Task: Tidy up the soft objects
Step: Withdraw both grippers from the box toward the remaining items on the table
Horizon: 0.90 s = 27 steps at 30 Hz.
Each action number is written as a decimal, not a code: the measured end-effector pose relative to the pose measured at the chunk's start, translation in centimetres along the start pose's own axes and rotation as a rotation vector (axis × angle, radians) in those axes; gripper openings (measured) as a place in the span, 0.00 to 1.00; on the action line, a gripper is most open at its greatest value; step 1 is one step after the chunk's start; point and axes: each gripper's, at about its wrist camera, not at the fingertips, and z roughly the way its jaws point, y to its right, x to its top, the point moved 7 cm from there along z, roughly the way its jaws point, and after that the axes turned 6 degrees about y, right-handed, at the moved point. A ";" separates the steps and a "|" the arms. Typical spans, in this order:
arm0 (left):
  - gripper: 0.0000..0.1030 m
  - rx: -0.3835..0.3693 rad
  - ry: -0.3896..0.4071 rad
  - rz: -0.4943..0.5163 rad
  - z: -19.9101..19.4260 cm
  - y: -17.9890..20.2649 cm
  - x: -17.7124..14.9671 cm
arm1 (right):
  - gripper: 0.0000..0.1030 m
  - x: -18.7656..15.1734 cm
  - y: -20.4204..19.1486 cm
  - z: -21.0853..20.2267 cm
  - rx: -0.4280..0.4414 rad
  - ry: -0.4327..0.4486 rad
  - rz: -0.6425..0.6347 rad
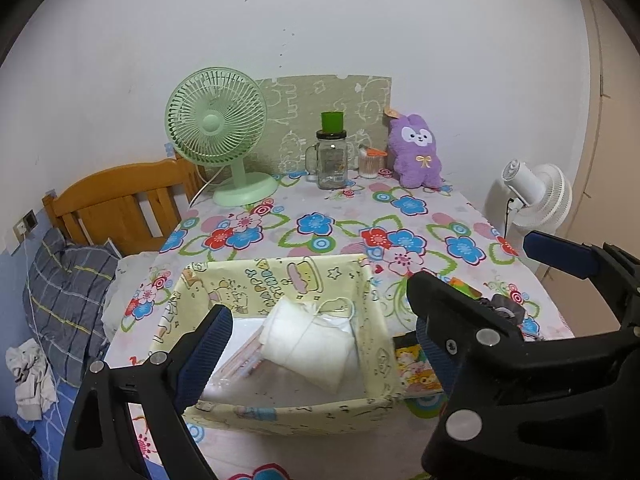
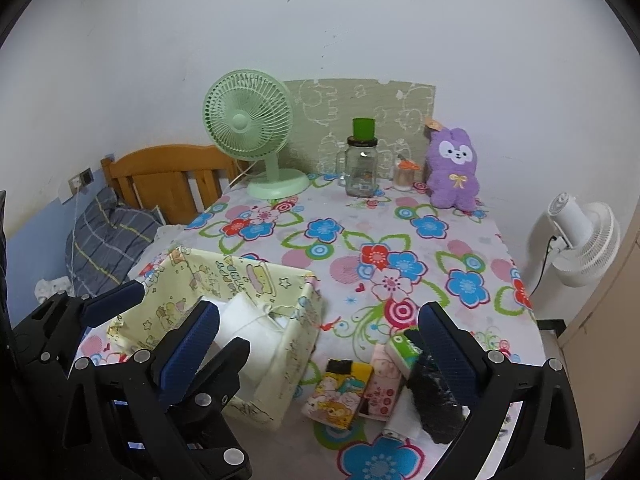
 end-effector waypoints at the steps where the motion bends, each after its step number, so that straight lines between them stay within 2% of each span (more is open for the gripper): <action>1: 0.92 -0.001 0.001 0.000 -0.1 0.2 0.0 | 0.98 0.0 0.2 -0.2 -0.003 0.004 0.000; 13: 0.92 -0.035 0.019 0.003 -0.7 3.4 -0.1 | 0.98 -0.8 3.0 -2.4 -0.013 0.040 0.034; 27: 0.91 -0.074 -0.017 0.041 0.1 7.6 -2.2 | 0.98 -3.4 6.7 -3.6 -0.060 0.052 0.044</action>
